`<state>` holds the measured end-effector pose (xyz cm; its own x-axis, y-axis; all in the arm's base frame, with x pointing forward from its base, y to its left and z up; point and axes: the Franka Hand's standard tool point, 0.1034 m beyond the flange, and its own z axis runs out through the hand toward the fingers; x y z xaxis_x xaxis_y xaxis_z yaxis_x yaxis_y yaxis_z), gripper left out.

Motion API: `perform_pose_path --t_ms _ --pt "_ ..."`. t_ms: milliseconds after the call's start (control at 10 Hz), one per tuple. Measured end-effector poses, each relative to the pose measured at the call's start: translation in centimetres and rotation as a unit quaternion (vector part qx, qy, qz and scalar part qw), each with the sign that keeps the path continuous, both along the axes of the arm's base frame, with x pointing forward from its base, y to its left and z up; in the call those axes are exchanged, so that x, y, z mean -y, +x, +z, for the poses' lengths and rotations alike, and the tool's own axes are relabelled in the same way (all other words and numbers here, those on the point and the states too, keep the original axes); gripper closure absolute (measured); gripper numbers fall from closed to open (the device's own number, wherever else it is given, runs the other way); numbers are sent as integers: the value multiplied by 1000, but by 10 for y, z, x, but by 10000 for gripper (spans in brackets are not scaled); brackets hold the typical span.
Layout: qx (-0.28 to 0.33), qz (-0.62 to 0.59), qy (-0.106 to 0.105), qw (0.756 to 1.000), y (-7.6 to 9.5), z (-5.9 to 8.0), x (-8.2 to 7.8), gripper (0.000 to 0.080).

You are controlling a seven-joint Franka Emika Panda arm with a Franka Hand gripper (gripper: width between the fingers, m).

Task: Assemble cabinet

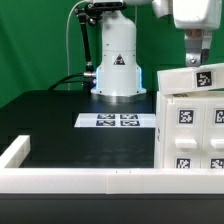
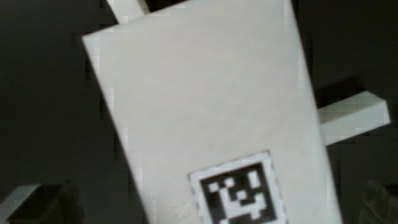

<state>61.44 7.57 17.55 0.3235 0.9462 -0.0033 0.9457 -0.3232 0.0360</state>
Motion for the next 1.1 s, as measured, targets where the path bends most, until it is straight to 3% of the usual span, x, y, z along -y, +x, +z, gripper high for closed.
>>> perform_pose_path --t_ms 700,900,1100 --pt "-14 11 -8 1000 -8 -16 4 2" --pt "-15 8 -9 1000 -7 -16 9 237" --pt "-15 9 -10 1000 -7 -16 10 237"
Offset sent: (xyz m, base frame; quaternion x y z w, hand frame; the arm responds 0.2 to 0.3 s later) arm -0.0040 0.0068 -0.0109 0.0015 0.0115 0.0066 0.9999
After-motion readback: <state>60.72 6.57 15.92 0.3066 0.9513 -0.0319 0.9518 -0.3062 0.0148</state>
